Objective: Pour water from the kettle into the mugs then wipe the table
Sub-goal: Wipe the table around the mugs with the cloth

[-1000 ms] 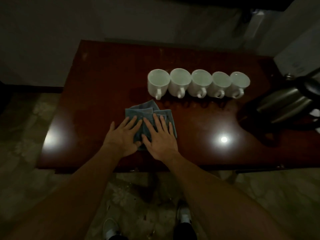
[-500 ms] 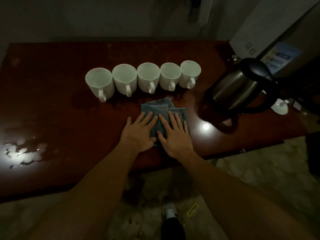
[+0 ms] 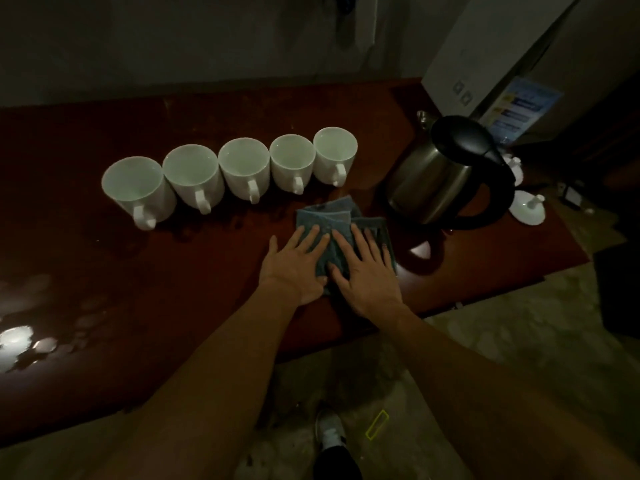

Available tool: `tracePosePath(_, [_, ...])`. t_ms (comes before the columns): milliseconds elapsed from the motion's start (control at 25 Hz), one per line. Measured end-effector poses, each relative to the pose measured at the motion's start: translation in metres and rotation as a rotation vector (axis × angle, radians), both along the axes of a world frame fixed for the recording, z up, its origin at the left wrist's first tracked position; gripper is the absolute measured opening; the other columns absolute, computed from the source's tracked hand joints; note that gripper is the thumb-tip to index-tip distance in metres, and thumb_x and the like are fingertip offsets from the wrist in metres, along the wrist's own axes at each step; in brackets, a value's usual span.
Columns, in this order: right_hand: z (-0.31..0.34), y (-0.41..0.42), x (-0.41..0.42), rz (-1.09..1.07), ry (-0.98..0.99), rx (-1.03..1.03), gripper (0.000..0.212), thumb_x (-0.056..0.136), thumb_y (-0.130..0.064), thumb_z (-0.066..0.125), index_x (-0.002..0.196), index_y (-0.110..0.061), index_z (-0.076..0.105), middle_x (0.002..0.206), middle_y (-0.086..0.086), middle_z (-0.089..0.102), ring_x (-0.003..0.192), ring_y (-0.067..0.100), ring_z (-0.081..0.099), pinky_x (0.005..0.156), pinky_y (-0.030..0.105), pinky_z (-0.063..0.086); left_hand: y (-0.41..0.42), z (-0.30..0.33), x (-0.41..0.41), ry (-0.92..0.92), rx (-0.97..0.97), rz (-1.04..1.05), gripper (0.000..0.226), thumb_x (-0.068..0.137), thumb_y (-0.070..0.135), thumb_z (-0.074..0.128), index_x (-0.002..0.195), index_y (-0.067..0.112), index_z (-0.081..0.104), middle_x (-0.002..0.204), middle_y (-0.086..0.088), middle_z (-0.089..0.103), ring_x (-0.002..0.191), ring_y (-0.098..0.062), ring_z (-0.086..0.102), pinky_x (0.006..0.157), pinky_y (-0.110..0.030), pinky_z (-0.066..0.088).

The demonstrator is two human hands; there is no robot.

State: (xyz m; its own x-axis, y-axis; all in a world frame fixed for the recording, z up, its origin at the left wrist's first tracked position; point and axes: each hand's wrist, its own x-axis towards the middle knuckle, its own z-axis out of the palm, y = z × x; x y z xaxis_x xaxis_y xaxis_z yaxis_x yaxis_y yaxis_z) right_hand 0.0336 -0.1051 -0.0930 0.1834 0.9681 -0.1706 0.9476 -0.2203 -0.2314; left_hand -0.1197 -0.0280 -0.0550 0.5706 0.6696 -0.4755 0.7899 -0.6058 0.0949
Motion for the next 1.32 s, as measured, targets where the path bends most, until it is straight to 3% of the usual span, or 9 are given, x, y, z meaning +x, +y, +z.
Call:
tracePosePath(360, [-0.011, 0.000, 0.063, -0.059, -0.054, 0.074, 0.068, 0.098, -0.064, 0.025, 0.160, -0.040, 0.013, 0.170, -0.002, 0.011, 0.156, 0.019, 0.005, 0.125, 0.046, 0.005, 0.006, 0.002, 0.064, -0.023, 0.001, -0.061, 0.075, 0.104, 0.053, 0.031, 0.158, 0.029, -0.014, 0.165, 0.005, -0.023, 0.152, -0.019, -0.019, 0.122, -0.058, 0.001])
tracePosePath(680, [-0.012, 0.005, 0.082, -0.087, -0.075, 0.081, 0.066, 0.099, -0.062, 0.026, 0.160, -0.041, 0.015, 0.170, 0.001, 0.012, 0.156, 0.022, 0.005, 0.124, 0.050, 0.009, 0.008, 0.000, 0.087, -0.026, -0.023, -0.040, 0.074, 0.104, 0.054, 0.029, 0.158, 0.030, -0.015, 0.165, 0.004, -0.025, 0.151, -0.020, -0.022, 0.121, -0.060, -0.001])
tracePosePath(800, [-0.009, 0.007, 0.073, -0.108, -0.075, 0.050, 0.067, 0.097, -0.063, 0.022, 0.160, -0.041, 0.012, 0.170, 0.001, 0.007, 0.156, 0.023, 0.000, 0.124, 0.051, 0.003, 0.008, 0.001, 0.083, -0.006, -0.030, -0.025, 0.077, 0.103, 0.052, 0.033, 0.159, 0.029, -0.015, 0.165, 0.003, -0.025, 0.152, -0.020, -0.021, 0.120, -0.062, -0.002])
tracePosePath(1040, [-0.006, 0.015, 0.026, -0.066, -0.069, 0.030, 0.069, 0.094, -0.063, 0.019, 0.159, -0.044, 0.009, 0.171, 0.000, 0.005, 0.156, 0.024, 0.001, 0.123, 0.053, 0.003, 0.003, 0.001, 0.032, -0.018, -0.031, 0.036, 0.075, 0.104, 0.053, 0.030, 0.158, 0.031, -0.016, 0.164, 0.006, -0.026, 0.151, -0.018, -0.023, 0.118, -0.066, -0.005])
tracePosePath(1320, [-0.002, 0.023, -0.085, 0.100, -0.040, 0.026, 0.069, 0.094, -0.061, 0.020, 0.160, -0.042, 0.010, 0.171, 0.001, 0.003, 0.156, 0.024, -0.001, 0.123, 0.050, -0.001, -0.012, -0.006, -0.095, -0.097, 0.009, 0.161, 0.077, 0.102, 0.060, 0.029, 0.158, 0.032, -0.016, 0.165, 0.008, -0.024, 0.151, -0.015, -0.021, 0.120, -0.062, -0.002])
